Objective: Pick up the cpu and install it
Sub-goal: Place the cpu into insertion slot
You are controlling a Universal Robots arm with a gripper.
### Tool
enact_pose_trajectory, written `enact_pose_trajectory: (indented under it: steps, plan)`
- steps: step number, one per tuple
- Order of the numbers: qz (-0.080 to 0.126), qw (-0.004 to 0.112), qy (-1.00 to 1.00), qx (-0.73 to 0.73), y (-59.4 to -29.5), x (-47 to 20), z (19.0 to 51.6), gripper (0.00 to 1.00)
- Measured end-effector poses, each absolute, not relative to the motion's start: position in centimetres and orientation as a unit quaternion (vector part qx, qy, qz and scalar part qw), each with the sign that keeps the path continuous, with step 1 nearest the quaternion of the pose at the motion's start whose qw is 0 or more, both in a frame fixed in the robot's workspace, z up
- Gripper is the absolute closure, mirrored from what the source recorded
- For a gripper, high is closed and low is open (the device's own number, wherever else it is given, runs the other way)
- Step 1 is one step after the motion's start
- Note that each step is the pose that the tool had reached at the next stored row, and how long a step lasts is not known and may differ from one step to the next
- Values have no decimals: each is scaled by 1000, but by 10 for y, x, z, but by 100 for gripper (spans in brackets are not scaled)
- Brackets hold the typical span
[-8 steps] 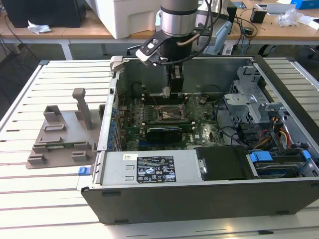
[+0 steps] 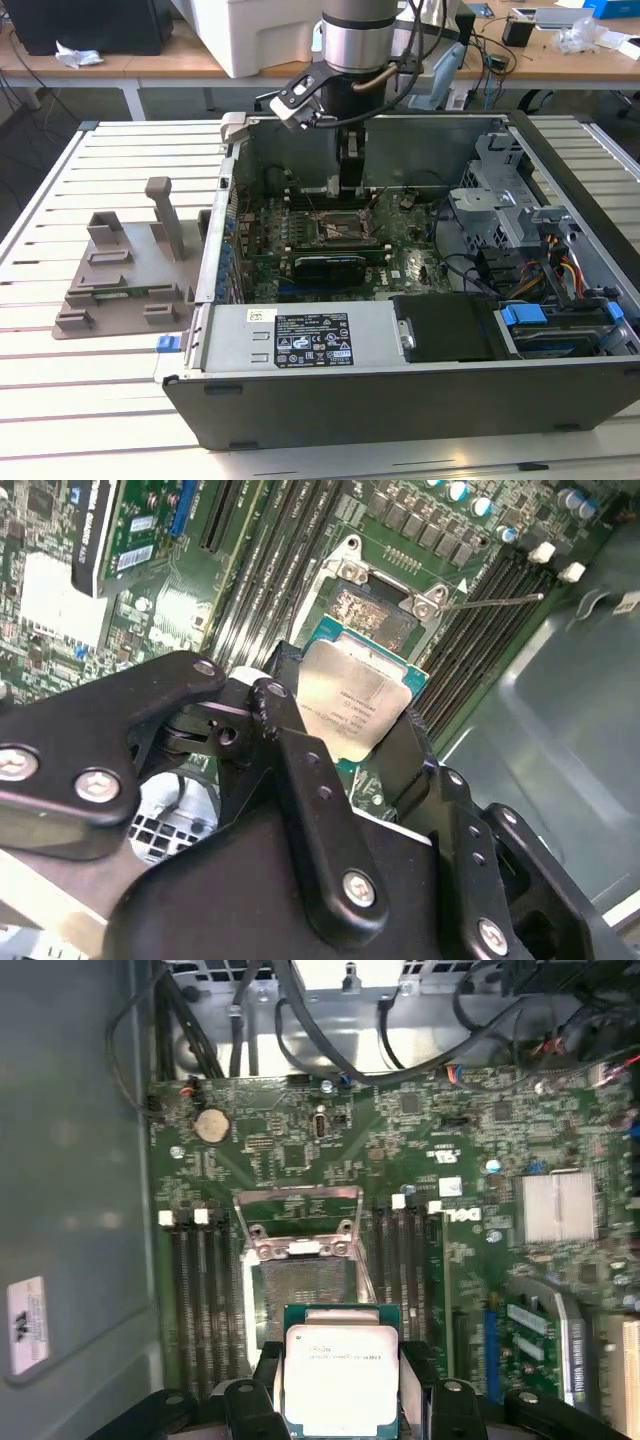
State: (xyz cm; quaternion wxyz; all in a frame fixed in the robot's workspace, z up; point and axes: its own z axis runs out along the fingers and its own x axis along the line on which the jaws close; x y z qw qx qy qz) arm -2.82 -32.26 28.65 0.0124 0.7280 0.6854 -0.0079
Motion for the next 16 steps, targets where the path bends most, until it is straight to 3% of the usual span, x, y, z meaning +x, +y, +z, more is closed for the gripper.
enact_pose_trajectory:
  steps: [16]
  plan:
    - [-7,12,727,686,-322,-28,276,45]
